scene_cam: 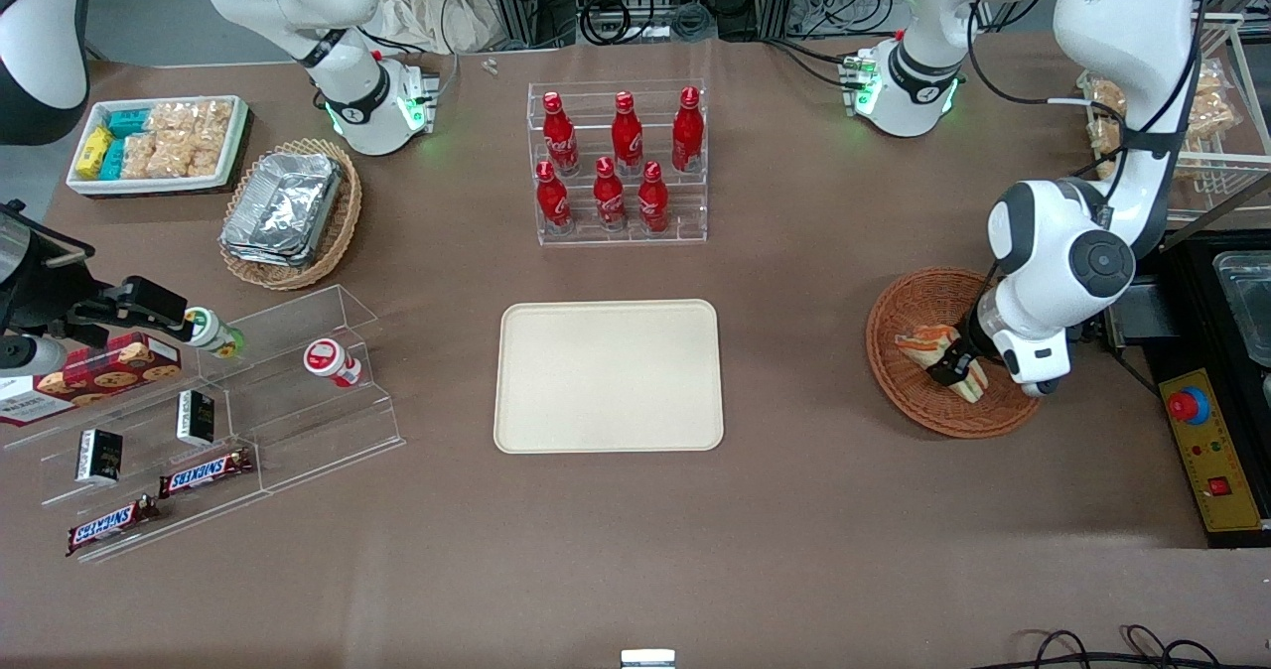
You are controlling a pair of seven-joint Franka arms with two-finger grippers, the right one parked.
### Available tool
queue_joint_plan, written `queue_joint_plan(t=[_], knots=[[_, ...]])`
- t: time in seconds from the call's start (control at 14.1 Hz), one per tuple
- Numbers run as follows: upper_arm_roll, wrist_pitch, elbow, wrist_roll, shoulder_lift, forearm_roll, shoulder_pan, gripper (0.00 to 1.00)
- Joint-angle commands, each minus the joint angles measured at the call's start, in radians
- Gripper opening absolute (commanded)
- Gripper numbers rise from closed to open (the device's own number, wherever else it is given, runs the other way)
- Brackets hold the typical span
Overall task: Place sandwich from basket to tray
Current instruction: 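Lift the gripped sandwich up out of the basket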
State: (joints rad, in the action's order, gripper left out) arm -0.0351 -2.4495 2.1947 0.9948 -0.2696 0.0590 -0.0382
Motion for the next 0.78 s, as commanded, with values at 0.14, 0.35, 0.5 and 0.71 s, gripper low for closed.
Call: queue_joint_plan(t=[0.14, 0.35, 0.5, 0.71], knots=[[0.001, 0.039, 0.02, 0.045, 0.053, -0.005, -0.011, 0.0], [0.001, 0.221, -0.048, 0.056, 0.127, -0.004, -0.009, 0.0], [0.001, 0.401, -0.16, 0.059, 0.158, -0.001, -0.009, 0.0], [-0.009, 0.607, -0.358, 0.05, 0.147, 0.004, -0.009, 0.0]])
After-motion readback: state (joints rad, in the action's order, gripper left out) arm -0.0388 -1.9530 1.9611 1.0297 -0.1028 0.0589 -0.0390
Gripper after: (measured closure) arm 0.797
